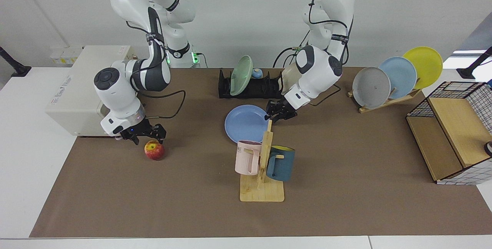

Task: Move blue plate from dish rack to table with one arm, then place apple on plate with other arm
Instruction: 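Lower the blue plate onto the table while the right gripper reaches the apple, then release the plate and withdraw the left gripper while the right gripper grasps the apple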

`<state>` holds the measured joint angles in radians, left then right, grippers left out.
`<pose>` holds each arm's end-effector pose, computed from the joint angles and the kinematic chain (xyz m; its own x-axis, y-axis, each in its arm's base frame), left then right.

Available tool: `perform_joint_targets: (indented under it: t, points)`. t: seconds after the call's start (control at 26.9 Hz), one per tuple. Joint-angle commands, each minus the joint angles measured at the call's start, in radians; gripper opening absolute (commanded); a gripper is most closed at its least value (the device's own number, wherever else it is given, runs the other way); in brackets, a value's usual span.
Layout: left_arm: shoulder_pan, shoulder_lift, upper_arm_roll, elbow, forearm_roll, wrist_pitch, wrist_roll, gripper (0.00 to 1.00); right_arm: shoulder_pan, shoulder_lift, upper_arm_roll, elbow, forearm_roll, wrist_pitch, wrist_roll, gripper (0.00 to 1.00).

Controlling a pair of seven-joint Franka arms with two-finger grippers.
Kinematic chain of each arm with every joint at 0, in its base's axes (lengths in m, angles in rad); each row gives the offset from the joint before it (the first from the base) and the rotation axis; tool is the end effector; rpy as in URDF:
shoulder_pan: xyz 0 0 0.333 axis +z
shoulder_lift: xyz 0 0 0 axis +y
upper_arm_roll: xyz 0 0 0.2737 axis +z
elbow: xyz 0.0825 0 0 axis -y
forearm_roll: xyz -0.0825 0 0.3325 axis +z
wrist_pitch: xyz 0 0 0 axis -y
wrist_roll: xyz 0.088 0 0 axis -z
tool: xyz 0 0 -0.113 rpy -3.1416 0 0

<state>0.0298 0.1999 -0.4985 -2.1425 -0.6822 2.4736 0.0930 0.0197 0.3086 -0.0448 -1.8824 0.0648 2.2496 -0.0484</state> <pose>0.4774 -0.2383 0.3246 0.9994 -0.0207 0.0281 -0.0326 -0.8451 0.5336 0.5747 -0.0111 0.3351 0.9981 -0.0145 0.0602 -0.0123 -0.9993 -0.0363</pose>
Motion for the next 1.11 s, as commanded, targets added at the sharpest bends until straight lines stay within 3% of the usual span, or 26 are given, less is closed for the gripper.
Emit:
perform_joint_targets:
  t: [0.0, 0.22, 0.48, 0.59, 0.67, 0.85, 1.08]
  points:
    - [-0.005, -0.022, 0.011, 0.006, 0.041, -0.011, -0.035, 0.42, -0.004, 0.026, 0.006, 0.008, 0.021, 0.031, 0.010, 1.00]
    - [0.005, -0.123, 0.079, 0.038, 0.192, -0.260, -0.082, 0.43, -0.009, 0.061, 0.006, 0.009, 0.021, 0.068, -0.028, 1.00]
    - [0.007, -0.235, 0.167, 0.183, 0.482, -0.600, -0.121, 0.56, -0.003, 0.081, 0.006, 0.009, 0.021, 0.074, -0.024, 1.00]
    - [0.007, -0.234, 0.181, 0.266, 0.542, -0.725, -0.119, 0.60, -0.003, 0.089, 0.006, 0.009, 0.021, 0.088, -0.027, 1.00]
    - [0.007, -0.227, 0.184, 0.320, 0.616, -0.789, -0.118, 0.70, -0.004, 0.092, 0.006, 0.009, 0.021, 0.105, -0.028, 1.00]
    - [0.007, -0.227, 0.190, 0.415, 0.762, -0.812, -0.110, 0.98, -0.004, 0.107, 0.006, 0.008, 0.021, 0.108, -0.030, 1.00]
    - [0.010, -0.198, 0.222, 0.578, 0.773, -0.947, -0.107, 0.99, -0.004, 0.107, 0.006, 0.008, 0.021, 0.108, -0.028, 0.98]
